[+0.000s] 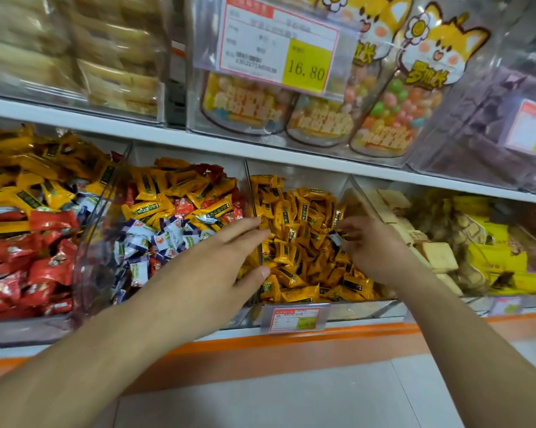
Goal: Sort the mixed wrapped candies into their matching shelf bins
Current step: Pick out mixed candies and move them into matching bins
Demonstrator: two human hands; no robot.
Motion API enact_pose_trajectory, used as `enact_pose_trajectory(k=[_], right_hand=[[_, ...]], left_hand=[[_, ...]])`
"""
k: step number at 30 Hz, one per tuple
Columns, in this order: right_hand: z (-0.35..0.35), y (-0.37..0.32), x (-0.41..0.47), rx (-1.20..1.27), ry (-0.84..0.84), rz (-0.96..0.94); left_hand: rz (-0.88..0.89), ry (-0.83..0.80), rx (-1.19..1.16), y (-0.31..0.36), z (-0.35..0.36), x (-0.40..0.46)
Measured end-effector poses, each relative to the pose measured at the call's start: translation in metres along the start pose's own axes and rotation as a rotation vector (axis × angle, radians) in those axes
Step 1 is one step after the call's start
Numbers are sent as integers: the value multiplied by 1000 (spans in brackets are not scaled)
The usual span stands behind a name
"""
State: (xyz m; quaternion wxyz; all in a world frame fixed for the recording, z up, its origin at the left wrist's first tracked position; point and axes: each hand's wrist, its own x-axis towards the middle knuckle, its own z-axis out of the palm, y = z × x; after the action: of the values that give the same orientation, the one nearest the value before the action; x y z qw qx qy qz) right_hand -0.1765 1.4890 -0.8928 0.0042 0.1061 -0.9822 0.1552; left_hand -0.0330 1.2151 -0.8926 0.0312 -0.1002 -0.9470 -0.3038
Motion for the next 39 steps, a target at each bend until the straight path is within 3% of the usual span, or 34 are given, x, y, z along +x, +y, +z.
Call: enact_pose_trajectory(k=[6,14,18,23,28,31,35,39], right_hand=[[11,-7,13,-151,-90,1],[10,-2,5,90,81,8],[-8,-14,-4,347,174,73],[-37,-71,-35,805,-6,-27],[-24,-116,-54,984,-241,-166],[-21,-119,-52,939,-268,-163],[-28,-86,-32,865,-27,-4],[-7,-31,-9,383,145,49]], left_hand=[[20,28,-7,-2,2,1],[20,45,0,-5,3,4],[22,92,-11,-3,-1,3],[-4,234,-104,3,-10,3],[2,286,-219,10,-21,-3],[-44,401,-128,4,-26,-4],[-115,402,89,-12,-30,-1],[-34,243,83,-8,-24,0]])
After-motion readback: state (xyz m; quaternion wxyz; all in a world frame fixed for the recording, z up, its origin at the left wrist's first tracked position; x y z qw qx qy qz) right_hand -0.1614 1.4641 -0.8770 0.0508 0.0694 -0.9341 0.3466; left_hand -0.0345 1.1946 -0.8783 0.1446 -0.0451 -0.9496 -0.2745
